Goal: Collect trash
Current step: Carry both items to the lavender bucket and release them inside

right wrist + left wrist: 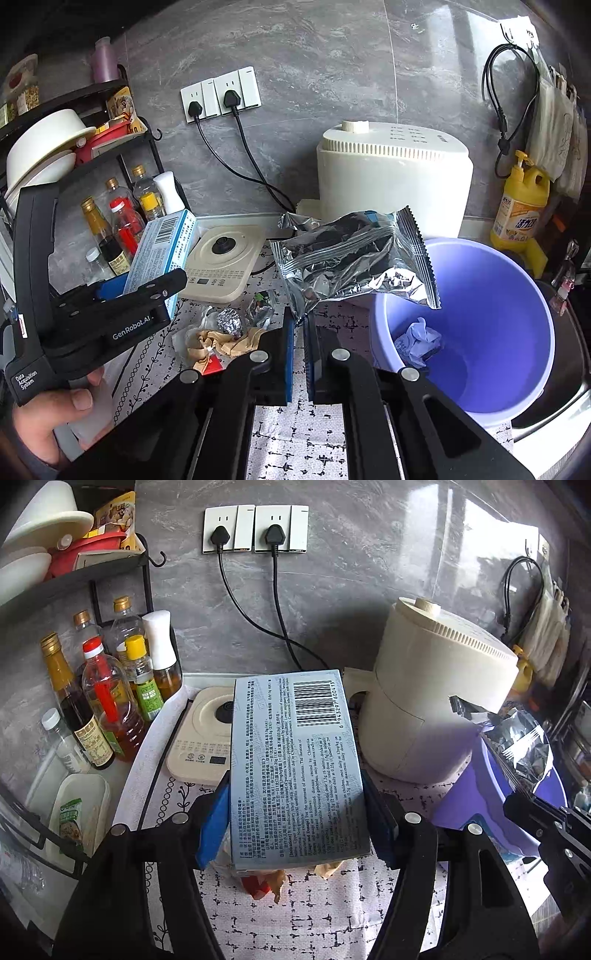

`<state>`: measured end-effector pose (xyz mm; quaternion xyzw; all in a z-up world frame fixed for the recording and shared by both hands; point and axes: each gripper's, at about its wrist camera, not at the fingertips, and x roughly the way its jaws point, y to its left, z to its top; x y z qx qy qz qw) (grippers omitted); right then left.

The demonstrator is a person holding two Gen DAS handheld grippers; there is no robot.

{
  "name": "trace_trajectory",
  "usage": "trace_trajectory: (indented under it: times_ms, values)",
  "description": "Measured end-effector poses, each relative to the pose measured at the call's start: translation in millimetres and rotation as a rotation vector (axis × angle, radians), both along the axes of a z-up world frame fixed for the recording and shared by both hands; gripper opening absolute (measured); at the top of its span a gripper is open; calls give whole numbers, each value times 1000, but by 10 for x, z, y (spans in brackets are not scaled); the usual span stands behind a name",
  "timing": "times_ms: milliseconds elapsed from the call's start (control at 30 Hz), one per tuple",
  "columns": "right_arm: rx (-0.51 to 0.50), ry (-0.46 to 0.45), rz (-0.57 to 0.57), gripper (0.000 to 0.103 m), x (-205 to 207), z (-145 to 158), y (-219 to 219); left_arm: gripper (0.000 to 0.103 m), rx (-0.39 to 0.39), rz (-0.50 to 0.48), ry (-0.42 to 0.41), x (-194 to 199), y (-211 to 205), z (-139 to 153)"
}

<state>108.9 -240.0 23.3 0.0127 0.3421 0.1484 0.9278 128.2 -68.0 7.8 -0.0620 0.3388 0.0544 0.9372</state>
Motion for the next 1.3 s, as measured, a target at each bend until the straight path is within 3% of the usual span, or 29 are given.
trace_trajectory:
  times_ms: [267,300,333,400,567,833,1200,1267,1300]
  values:
    - [-7,-13,-141,11,7,54,-472,65,-12,-104,-21,134,-400,90]
    - [-2,-9,-160,20,8,51,-542,65,-14,-117,-23,145,-453,98]
    - [7,-11,-183,46,-3,50,-619,65,-14,-129,-26,156,-502,107]
    - [11,-24,-228,60,-52,53,-758,65,-17,-154,-30,178,-597,122]
    - [15,-5,-295,60,-138,19,-1034,65,-23,-209,-40,217,-841,160]
    - [9,-23,-368,80,-356,56,-1310,65,-44,-295,-42,277,-1182,178]
    - [10,-11,-453,85,-589,26,-1625,66,-73,-451,-18,342,-1760,137]
    - [11,-12,-471,85,-624,24,-1681,70,-108,-490,-19,339,-1827,126]
    - [14,-13,-477,85,-638,25,-1703,84,-107,-489,-18,336,-1854,122]
